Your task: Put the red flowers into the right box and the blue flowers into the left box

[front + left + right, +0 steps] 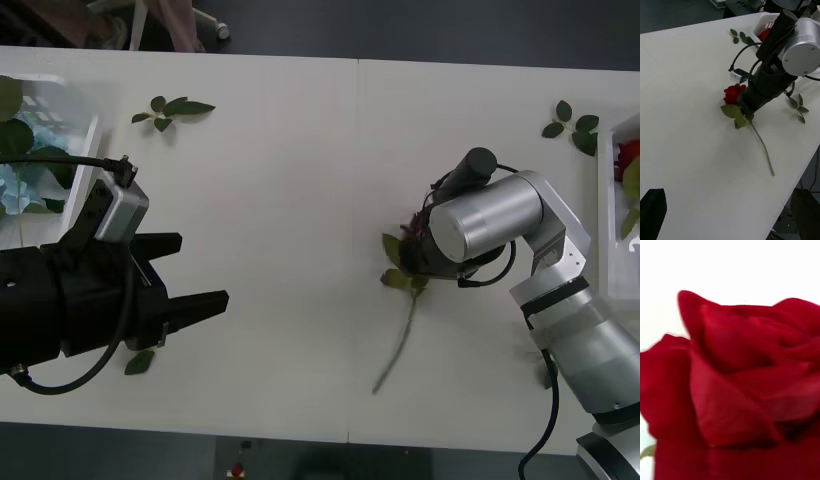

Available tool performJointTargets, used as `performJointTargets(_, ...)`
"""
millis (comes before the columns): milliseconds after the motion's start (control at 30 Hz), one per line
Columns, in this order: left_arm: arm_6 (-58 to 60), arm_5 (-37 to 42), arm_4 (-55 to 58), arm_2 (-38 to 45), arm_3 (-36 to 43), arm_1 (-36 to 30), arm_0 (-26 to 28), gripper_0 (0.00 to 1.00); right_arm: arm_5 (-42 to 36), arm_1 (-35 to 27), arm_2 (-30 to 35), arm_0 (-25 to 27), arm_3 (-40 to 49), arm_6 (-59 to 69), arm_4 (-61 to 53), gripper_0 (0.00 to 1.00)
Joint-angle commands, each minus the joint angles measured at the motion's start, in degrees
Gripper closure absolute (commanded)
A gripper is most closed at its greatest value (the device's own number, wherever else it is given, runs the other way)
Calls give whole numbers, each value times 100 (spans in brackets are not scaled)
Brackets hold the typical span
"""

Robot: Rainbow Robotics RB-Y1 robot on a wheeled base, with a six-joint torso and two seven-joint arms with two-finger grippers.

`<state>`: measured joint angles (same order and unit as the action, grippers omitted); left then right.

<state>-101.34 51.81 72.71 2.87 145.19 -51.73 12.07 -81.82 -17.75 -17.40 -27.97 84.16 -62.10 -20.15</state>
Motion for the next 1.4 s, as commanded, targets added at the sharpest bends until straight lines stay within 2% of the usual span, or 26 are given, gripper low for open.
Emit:
performJointTargets(33,-210,5,15,38,177,5,-20,4,-27,44,-9,-50,74,110,2,100)
performJointTargets(267,-210,5,15,38,177,5,-20,5,-123,44,52,-50,233,110,-33,100)
performJointTargets(633,-210,5,15,38,177,5,-20,4,-1529,8,940,-41,1832,5,-139,100)
performJointTargets(867,-210,5,15,38,177,5,-20,5,-2171,-308,1968,-50,2562,-206,-271,100)
performJointTargets(967,-210,5,15,38,177,5,-20,5,-2496,-589,2628,-50,2711,-557,-341,100)
performJointTargets(1233,-210,5,15,38,177,5,-20,4,-2725,-1521,4122,-59,2535,-1639,-402,100)
performJointTargets(1400,-210,5,15,38,177,5,-20,4,-2338,-2075,4491,-59,1929,-2350,-200,100)
